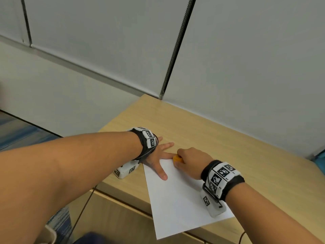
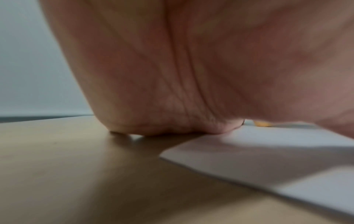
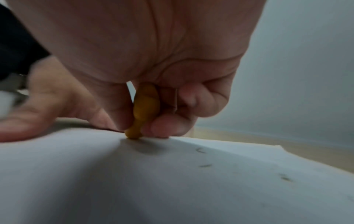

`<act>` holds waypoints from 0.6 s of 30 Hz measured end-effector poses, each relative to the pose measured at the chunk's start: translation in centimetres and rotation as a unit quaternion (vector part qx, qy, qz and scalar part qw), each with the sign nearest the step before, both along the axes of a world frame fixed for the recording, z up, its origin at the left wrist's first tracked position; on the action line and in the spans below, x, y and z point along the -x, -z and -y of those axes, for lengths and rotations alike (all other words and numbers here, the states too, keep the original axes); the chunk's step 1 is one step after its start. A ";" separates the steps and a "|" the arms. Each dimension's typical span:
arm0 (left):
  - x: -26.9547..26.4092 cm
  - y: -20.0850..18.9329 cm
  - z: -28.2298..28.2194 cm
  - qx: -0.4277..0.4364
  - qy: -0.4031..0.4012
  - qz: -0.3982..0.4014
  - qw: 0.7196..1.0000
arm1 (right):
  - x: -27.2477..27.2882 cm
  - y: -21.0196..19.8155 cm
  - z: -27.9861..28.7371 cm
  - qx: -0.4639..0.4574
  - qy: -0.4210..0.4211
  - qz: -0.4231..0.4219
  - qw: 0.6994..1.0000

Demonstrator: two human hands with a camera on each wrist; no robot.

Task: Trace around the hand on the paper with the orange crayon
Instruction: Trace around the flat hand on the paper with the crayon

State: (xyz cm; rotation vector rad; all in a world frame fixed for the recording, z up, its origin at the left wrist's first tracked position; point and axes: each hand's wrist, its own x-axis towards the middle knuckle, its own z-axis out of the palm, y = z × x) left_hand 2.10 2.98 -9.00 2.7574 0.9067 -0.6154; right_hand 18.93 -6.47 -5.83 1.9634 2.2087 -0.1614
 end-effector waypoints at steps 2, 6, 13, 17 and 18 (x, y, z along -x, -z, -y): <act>-0.1 -0.1 0.1 0.001 0.000 -0.008 1.000 | 0.8 0.2 0.8 0.016 -0.040 -0.030 0.999; -0.3 0.0 0.0 0.005 -0.008 -0.021 1.000 | 0.2 -0.1 0.5 0.039 -0.051 -0.013 0.998; -0.4 0.2 -0.2 -0.001 -0.003 -0.019 1.000 | 0.5 0.5 0.3 0.014 -0.054 -0.025 0.998; -0.4 0.2 -0.3 0.004 -0.003 -0.019 1.000 | 0.6 0.4 0.8 0.020 -0.078 -0.038 0.996; -0.4 0.1 -0.3 0.004 -0.004 -0.022 1.000 | 0.1 0.2 0.2 0.017 -0.058 -0.018 0.998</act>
